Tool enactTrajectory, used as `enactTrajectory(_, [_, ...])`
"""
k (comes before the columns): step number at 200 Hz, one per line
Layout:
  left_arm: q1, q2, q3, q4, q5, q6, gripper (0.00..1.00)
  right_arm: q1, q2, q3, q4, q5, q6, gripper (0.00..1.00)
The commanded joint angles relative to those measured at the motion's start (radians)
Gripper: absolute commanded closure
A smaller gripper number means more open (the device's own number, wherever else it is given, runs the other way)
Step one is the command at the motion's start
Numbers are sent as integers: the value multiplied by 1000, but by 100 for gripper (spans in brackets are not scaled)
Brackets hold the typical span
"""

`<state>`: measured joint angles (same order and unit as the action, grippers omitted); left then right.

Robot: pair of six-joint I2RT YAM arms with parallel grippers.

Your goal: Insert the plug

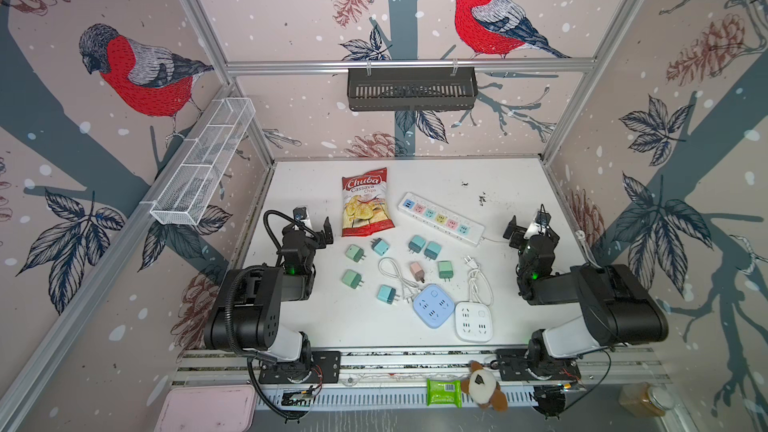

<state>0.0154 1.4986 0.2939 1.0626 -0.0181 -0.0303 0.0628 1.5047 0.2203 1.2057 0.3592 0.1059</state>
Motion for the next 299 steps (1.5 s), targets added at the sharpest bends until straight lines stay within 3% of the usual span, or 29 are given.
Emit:
enactTrajectory(1, [-2,-2,4,13,13,-9,2,0,-3,-1,25,13,9,0])
enactTrajectory(63, [-9,-14,10,17,27,31,1,1,-24,-10,41,44,14,0])
enactTrajectory(82, [-46,-93,98,-209,-20,41,1,4,-84,-6,-20,63,17,0])
enactTrajectory(96, [-74,-141,151,-327,-108,21,2,16,-154,18,-131,98,15,0])
enactTrajectory(119, [-78,-222,138,-327,-110,-36,1,44,-260,72,-321,191,25,0])
enactTrajectory(145, [-77,-349,173,-451,-134,-187,2,43,-348,217,-671,278,174,0])
enactTrajectory(163, [-77,-435,230,-596,-13,-289,2,32,-373,353,-992,299,406,0])
enactTrajectory(173, [-84,-474,229,-584,175,-244,1,32,-373,407,-1085,270,373,0])
enactTrajectory(182, [-96,-506,203,-535,287,-223,1,30,-377,388,-1080,275,383,0])
enactTrajectory(191, [-101,-532,178,-489,319,-257,2,10,-394,352,-1039,209,379,0])
enactTrajectory(201, [-101,-553,169,-475,247,-361,2,-24,-425,326,-998,48,350,0])
enactTrajectory(211, [-98,-563,197,-571,141,-491,2,-30,-460,294,-954,-14,334,0])
enactTrajectory(221, [-97,-559,234,-703,46,-615,2,-29,-492,275,-936,-20,334,0])
enactTrajectory(229, [-89,-545,249,-766,37,-669,2,-28,-509,271,-939,-19,340,0])
enactTrajectory(243, [-62,-526,276,-880,52,-740,2,-24,-539,268,-955,-34,365,0])
enactTrajectory(257, [-45,-555,299,-1039,-42,-781,3,8,-575,264,-996,-7,408,0])
enactTrajectory(276, [-19,-669,231,-1021,-66,-784,3,48,-618,248,-1074,-10,475,0])
enactTrajectory(299, [-17,-818,91,-826,85,-741,3,129,-707,179,-1072,35,436,0])
